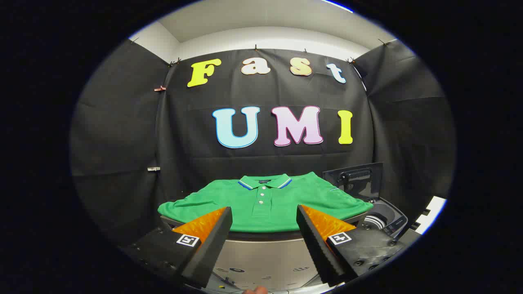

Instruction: Put the clothes into the washing machine and then close the washing machine lid.

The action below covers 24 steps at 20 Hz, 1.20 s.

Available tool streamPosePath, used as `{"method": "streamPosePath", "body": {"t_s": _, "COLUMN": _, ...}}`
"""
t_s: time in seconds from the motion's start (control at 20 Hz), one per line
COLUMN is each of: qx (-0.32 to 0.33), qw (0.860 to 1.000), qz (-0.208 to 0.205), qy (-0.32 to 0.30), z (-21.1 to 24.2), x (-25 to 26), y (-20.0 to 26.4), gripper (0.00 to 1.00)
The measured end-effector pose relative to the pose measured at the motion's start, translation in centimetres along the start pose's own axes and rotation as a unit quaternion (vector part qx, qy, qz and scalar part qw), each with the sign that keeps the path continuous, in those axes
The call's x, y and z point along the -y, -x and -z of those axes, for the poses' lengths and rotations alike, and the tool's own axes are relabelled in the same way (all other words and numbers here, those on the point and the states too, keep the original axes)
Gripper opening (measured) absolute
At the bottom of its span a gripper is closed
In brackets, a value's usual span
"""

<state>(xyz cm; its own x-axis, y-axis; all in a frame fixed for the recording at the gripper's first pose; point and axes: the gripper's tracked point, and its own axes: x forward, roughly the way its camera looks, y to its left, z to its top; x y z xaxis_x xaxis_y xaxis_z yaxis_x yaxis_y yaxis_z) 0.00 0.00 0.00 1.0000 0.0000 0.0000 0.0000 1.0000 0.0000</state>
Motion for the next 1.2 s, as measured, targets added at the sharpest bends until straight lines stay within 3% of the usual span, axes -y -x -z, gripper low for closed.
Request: {"method": "streamPosePath", "body": {"t_s": 1.2, "qx": -0.004, "qw": 1.000, "qz": -0.013, "qy": -0.007, "z": -1.1, "x": -0.6, "y": -2.0, "gripper": 0.99}}
